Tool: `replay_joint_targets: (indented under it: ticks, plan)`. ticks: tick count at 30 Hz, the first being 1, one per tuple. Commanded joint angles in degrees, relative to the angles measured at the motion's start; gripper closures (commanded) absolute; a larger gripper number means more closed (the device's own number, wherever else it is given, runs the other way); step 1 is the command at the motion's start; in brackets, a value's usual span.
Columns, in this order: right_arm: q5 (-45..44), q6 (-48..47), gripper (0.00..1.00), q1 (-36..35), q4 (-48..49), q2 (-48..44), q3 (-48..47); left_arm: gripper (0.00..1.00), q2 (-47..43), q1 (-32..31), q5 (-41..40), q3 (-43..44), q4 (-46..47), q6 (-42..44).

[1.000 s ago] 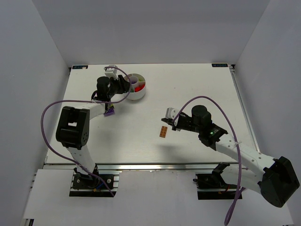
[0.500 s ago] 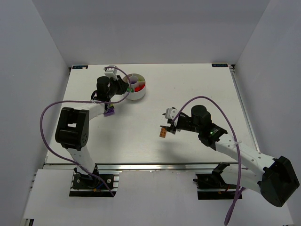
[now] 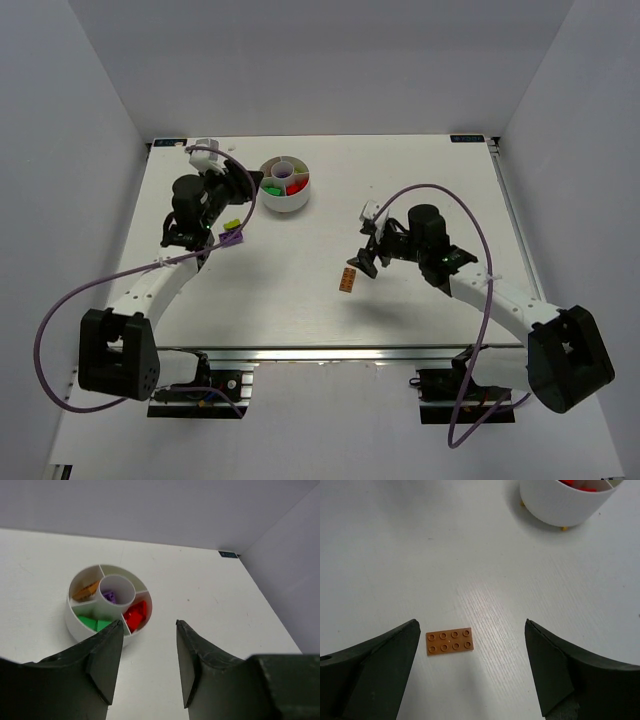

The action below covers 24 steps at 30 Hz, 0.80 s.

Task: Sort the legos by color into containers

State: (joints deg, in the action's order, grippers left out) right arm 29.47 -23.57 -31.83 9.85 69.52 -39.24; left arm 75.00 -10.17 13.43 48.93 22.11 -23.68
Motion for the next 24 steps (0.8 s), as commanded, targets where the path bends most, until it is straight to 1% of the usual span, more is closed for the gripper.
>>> replay_joint_targets:
  ticks: [1, 2, 3, 4, 5, 6, 7, 8, 9, 10, 11, 12, 15, 16, 21, 23, 24]
  plan:
    - [-1.0, 6.2, 0.10, 1.2, 0.1, 1.1, -3.6, 0.43, -3.0, 0.4, -1.8, -2.9, -6.4, -2.9]
    - [-3.3, 11.2, 0.11, 1.2, 0.2, 2.5, -4.2, 0.44, -3.4, 0.3, -1.7, -3.3, -7.5, -3.5]
    - [-6.2, 13.0, 0.11, 1.2, -0.8, 3.6, -6.7, 0.47, -4.2, 0.3, -1.7, -3.4, -8.6, -3.8]
    - [-7.1, 14.6, 0.11, 1.1, -4.3, 4.7, -8.2, 0.53, -4.6, 0.3, -0.9, -3.6, -10.4, -4.3]
    - [-8.5, 19.5, 0.11, 1.1, -5.4, 6.9, -9.4, 0.60, -5.0, 0.3, -0.3, -4.1, -10.9, -4.5]
    - [-10.0, 21.7, 0.11, 0.9, -6.8, 8.2, -11.6, 0.76, -5.5, 0.3, 0.4, -4.5, -11.0, -4.8]
    - [-10.6, 22.9, 0.10, 0.7, -8.6, 9.4, -12.8, 0.79, -6.5, 0.2, 1.2, -5.0, -10.9, -5.1]
    - [-10.7, 23.3, 0.11, 0.0, -12.2, 11.5, -13.6, 0.80, -7.1, 0.3, 1.9, -5.5, -10.5, -5.0]
    - [-11.5, 26.4, 0.11, -0.4, -13.4, 12.5, -14.2, 0.80, -7.5, 0.2, 2.0, -6.5, -10.2, -4.8]
    - [-12.8, 26.8, 0.11, -1.0, -14.6, 13.3, -15.1, 0.80, -7.9, 0.3, 2.0, -6.7, -10.0, -4.5]
    - [-13.7, 27.3, 0.11, -2.2, -16.8, 14.7, -15.4, 0.78, -8.3, 0.2, 2.2, -6.8, -10.1, -3.4]
    - [-15.3, 27.9, 0.11, -2.8, -17.8, 15.4, -15.8, 0.70, -8.4, 0.2, 2.4, -6.2, -10.2, -3.0]
    - [-16.8, 29.0, 0.10, -4.8, -22.2, 17.6, -17.5, 0.55, -9.0, 0.3, 3.3, -5.0, -11.8, -1.3]
    - [-16.8, 29.5, 0.11, -5.5, -22.9, 18.1, -18.0, 0.46, -9.2, 0.2, 3.3, -4.9, -12.3, -1.3]
    - [-18.9, 29.5, 0.11, -6.7, -25.6, 19.9, -18.0, 0.33, -13.2, 0.2, 1.0, -5.6, -11.9, -0.8]
    - [-18.9, 29.7, 0.11, -6.9, -26.0, 20.4, -17.4, 0.24, -14.1, 0.2, 0.2, -6.0, -11.6, -0.8]
    - [-19.2, 29.8, 0.11, -6.9, -26.1, 20.7, -17.1, 0.15, -14.5, 0.3, -0.2, -6.2, -11.5, -0.9]
